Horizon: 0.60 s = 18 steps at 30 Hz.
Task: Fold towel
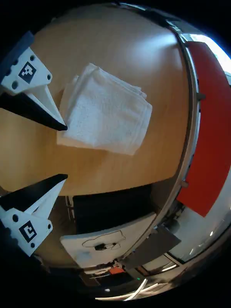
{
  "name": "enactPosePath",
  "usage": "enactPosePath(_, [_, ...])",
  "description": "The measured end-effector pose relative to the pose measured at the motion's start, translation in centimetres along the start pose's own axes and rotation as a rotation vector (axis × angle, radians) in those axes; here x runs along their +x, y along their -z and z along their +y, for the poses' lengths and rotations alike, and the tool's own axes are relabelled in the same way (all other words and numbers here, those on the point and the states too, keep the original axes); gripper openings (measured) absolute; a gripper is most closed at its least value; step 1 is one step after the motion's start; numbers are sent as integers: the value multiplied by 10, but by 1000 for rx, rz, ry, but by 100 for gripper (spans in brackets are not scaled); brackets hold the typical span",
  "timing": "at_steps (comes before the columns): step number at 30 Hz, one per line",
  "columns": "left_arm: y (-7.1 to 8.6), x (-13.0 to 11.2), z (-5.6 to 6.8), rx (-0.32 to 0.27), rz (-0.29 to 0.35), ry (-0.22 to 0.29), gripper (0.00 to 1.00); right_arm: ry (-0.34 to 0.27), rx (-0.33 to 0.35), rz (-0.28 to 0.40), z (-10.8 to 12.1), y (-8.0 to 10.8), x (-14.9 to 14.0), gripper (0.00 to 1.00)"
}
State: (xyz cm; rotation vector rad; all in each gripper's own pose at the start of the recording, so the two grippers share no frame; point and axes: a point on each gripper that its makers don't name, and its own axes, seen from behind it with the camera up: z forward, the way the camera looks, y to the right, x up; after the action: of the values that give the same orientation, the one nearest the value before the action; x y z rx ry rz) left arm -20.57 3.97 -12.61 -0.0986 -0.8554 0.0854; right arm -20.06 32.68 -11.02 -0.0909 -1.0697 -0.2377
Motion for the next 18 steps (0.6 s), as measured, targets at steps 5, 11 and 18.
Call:
enactPosePath(5, [0, -1, -1, 0, -1, 2, 91, -1, 14, 18, -4, 1, 7, 87])
enactPosePath(11, [1, 1, -1, 1, 5, -1, 91, -3, 28, 41, -10, 2, 17, 87])
enactPosePath(18, [2, 1, -3, 3, 7, 2, 91, 2, 67, 77, -31, 3, 35, 87])
